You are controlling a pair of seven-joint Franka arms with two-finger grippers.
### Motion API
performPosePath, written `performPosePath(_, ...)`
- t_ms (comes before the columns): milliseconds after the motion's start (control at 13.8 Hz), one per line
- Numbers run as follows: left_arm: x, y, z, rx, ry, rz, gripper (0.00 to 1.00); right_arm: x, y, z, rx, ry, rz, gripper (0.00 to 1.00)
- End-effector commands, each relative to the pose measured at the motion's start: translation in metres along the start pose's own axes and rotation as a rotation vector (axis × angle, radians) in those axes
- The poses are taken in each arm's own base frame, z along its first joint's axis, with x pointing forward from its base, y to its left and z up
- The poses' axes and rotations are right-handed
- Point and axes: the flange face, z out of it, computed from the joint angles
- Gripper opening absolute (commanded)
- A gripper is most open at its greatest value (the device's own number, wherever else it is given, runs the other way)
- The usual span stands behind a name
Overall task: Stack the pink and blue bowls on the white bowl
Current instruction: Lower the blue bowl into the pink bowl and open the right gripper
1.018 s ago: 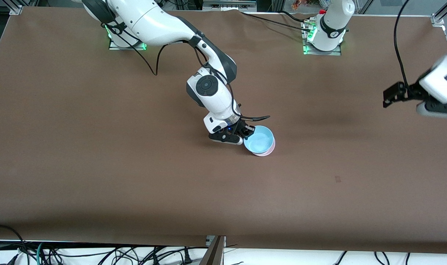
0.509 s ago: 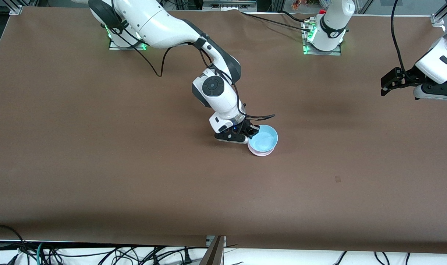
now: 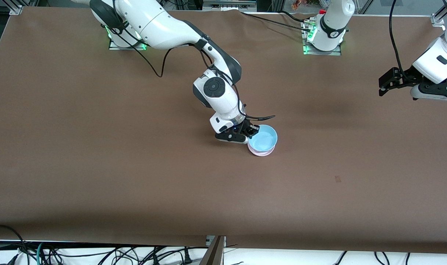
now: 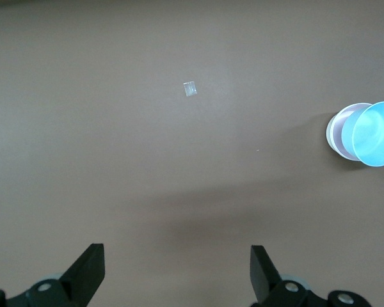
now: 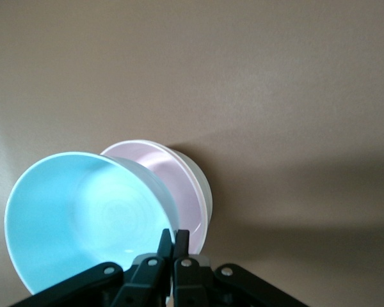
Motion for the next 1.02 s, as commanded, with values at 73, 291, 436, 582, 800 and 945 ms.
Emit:
performPosePath(73,0.0043,0.0025,-0.0043,-0.011,0.018,-0.008,1.00,-0.0037,-0.0054,0.0050,-0.005,0.012,-0.002,0.00)
performPosePath(291,0.0028,0.0017,-0.0049,-0.012,0.010,-0.006,1.00,-0.0030,-0.0055,0.0040,-0.006,0.014,-0.006,0.00)
performPosePath(436,0.0019,0.0043,-0.0053,-0.012,0.006,-0.005,1.00,-0.0031,-0.0055,0.0041,-0.011,0.021,-0.020,0.00)
performPosePath(582,0.0006,0.0044,-0.0043,-0.013,-0.007,-0.003,1.00,-0.0021,-0.0050,0.0039,-0.013,0.025,-0.024,0.00)
performPosePath(800,0.0014,0.0016,-0.0077,-0.012,0.001,-0.006,1.00,-0.0034,-0.0055,0.0042,-0.018,0.030,-0.035,0.00)
performPosePath(945,0.0017,-0.0018,-0.0082,-0.012,0.002,-0.014,1.00,-0.0040,-0.0044,0.0053,-0.029,0.025,-0.037,0.00)
